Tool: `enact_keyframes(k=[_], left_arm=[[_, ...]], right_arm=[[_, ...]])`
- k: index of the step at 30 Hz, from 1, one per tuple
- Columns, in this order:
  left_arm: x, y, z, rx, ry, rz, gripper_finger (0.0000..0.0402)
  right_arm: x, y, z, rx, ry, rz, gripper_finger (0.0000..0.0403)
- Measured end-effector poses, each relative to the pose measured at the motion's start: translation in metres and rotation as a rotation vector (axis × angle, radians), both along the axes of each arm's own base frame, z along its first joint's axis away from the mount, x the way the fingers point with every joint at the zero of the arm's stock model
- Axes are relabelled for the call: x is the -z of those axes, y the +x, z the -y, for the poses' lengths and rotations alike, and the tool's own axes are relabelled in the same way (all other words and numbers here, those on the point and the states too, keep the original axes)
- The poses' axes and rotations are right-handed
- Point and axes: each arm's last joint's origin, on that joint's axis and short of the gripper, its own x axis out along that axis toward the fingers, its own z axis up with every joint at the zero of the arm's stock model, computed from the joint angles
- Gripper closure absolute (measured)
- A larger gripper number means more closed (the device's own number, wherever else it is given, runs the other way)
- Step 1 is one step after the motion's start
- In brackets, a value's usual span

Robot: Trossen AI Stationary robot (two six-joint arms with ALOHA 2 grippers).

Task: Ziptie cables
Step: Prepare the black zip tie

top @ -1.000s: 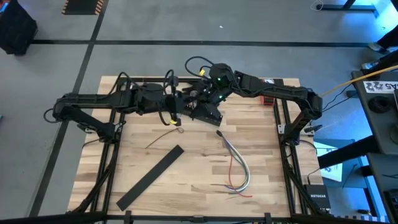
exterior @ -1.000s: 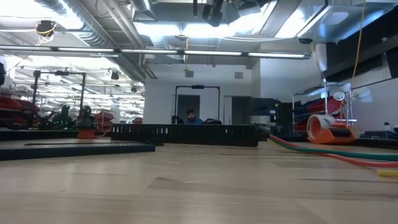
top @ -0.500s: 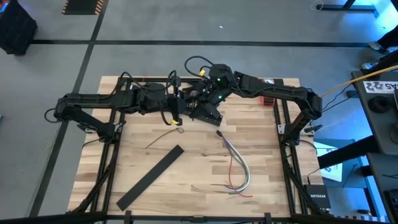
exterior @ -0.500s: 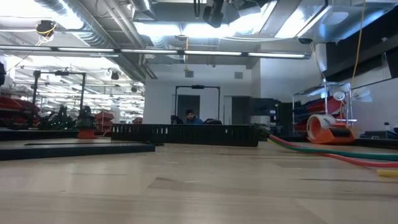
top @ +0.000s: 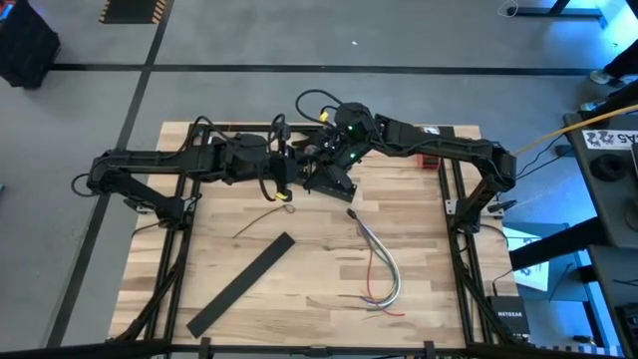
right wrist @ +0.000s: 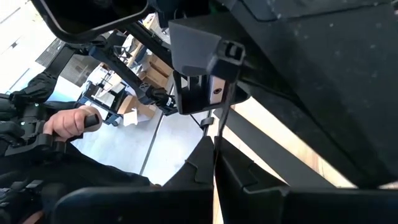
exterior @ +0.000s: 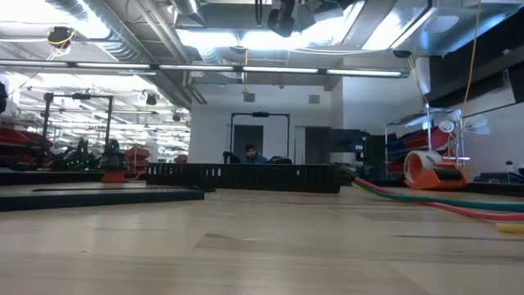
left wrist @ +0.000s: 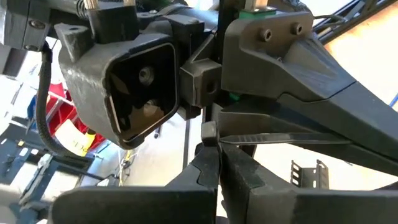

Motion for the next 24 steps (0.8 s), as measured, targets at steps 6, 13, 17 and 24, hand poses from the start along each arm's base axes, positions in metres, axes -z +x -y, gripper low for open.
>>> enact_keyframes(k=[6,13,17,24], left_arm=[[0.0002,0.0002,-0.0023,-0.024,-0.004,0.007,0.0401],[-0.0005,0.0002,-0.004,-0.046,-0.041,0.032,0.0401],[-0.0009,0.0005,-0.0017,-0.036,-0.035,0.033,0.0401],[-0.0005,0.0008,0.0043,-0.006,0.001,0.013,0.0401]], right_arm=[[0.0,0.0005,-0.0025,-0.007,0.0,0.0,0.0403],[0.0003,0.0004,-0.0025,-0.005,0.0,-0.004,0.0403],[0.0004,0.0004,-0.0025,-0.005,0.0,-0.005,0.0403],[0.0002,0.0004,-0.0023,-0.002,0.007,-0.008,0.0403]])
